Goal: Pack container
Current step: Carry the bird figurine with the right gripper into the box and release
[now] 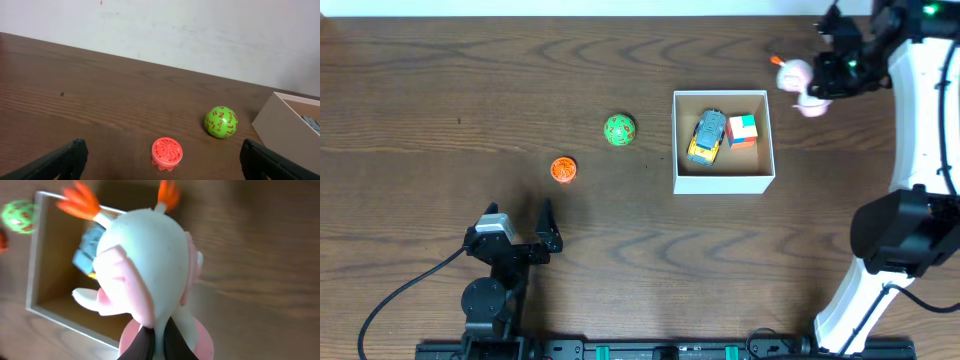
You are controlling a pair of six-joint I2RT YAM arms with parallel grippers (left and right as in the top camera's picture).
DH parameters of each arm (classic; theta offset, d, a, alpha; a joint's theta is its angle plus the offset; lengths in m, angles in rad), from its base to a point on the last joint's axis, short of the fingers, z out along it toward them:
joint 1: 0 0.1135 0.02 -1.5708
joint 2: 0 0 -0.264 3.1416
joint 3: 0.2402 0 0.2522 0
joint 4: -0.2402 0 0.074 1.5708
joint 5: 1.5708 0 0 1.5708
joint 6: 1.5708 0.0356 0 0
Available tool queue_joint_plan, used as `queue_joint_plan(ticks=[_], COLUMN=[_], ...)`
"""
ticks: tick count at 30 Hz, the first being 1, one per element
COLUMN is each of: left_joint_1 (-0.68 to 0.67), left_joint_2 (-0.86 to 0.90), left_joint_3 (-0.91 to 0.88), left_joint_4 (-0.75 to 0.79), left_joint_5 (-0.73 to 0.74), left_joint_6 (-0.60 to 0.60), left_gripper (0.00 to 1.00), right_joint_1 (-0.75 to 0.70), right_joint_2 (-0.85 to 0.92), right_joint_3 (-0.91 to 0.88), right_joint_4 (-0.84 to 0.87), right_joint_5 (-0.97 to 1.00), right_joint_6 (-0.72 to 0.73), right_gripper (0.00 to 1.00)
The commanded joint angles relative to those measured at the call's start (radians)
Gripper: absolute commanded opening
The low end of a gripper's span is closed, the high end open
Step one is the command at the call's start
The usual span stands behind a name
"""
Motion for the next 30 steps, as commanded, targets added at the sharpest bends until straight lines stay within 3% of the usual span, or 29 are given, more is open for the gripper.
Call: queue_joint_plan(ticks=[1, 9, 13, 24, 30], left_joint_1=[0.003, 0.003, 0.003, 0.003, 0.003], left_joint_2=[-0.006, -0.006, -0.006, -0.006, -0.006], left_joint_3=[-0.018, -0.018, -0.018, -0.018, -0.018], left_joint_4=[-0.037, -0.037, -0.037, -0.037, -0.037], left_joint_5=[-0.012, -0.012, -0.012, -0.012, -0.012], left_joint_6=[0.009, 0.009, 0.009, 0.009, 0.009], left_gripper=[0.98, 0.98, 0.98, 0.98, 0.98], right_joint_1=[0.054, 0.172, 0.207, 0.241, 0.249], right_joint_2=[-0.006, -0.006, -0.006, -0.006, -0.006], right_joint_3=[0.018, 0.017, 0.008, -0.095, -0.153], right_joint_4=[-0.001, 0.0, 0.014, 0.103, 0.135], right_joint_5=[-0.06, -0.031, 0.048, 0.05, 0.05], right_joint_6=[0.016, 0.019, 0.1, 0.163, 0.17], right_gripper=[0.05, 0.06, 0.08, 0.12, 0.2])
